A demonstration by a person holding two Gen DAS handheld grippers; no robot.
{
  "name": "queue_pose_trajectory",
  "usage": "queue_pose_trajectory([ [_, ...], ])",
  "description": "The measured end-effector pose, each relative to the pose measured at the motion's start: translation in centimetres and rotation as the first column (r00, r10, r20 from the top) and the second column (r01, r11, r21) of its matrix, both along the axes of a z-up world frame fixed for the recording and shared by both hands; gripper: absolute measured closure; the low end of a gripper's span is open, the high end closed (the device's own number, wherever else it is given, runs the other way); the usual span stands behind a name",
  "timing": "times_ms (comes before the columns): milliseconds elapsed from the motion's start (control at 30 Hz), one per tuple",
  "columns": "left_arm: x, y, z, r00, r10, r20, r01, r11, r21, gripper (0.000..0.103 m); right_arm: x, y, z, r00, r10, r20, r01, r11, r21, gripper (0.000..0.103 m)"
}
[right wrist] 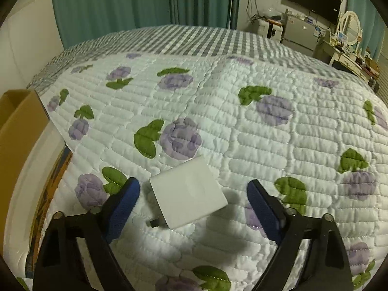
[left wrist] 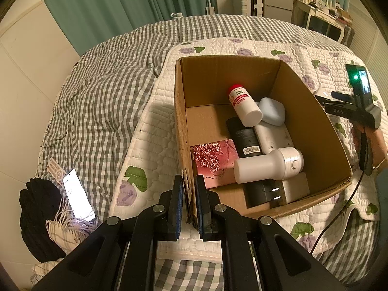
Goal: Organize rigid objects
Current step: 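Grasp the square white charger with the right tool, then lower the white charger into the box beside the bottle, release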
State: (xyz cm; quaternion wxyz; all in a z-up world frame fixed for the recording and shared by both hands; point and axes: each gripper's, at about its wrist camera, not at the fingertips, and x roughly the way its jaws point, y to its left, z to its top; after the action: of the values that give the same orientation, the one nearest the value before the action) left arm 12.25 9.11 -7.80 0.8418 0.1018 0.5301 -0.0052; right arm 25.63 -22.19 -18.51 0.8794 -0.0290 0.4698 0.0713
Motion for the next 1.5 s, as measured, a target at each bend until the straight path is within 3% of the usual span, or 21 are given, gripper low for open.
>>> queue_pose_trajectory([
  [167,0.0,0.0,0.0,1.0,0.0,0.001,0.0,1.0,0.001,0.094,0.6,0.3,-0.9,0.999,0.008,-0.038,-0.008,1.0,-0.001,0.038],
  [367,0.0,0.0,0.0,1.0,0.0,0.001,0.0,1.0,0.0,0.094,-0.1,0.3,-0.4,1.0,0.0,-0.01,0.0,1.0,-0.007,0.04],
  [767,0.1,0.0,0.0,1.0,0.001,0.001,-0.001,1.0,-0.002,0.094,-2.7,-0.3,8.5,0.984,-0.009,0.18,0.014,1.0,-0.023,0.045],
  [1000,0.2,0.0,0.0,1.0,0.001,0.0,-0.001,1.0,-0.005,0.094,-4.6,3.7,15.6,0.949,0.102,0.299,-0.099,0.995,-0.028,0.045],
  [1167,0.3,0.0,0.0,1.0,0.002,0.0,-0.002,1.0,-0.005,0.094,-6.7,8.1,20.0,0.904,0.21,0.373,-0.226,0.974,-0.001,0.045],
  [1333,0.2,0.0,0.0,1.0,0.0,0.001,0.0,1.0,-0.002,0.094,-8.3,12.7,21.7,0.863,0.315,0.394,-0.346,0.938,0.007,0.045],
  [1500,0.2,-0.1,-0.1,1.0,0.002,-0.001,-0.002,1.0,-0.006,0.094,-9.2,17.0,20.8,0.839,0.399,0.37,-0.432,0.902,0.007,0.045],
])
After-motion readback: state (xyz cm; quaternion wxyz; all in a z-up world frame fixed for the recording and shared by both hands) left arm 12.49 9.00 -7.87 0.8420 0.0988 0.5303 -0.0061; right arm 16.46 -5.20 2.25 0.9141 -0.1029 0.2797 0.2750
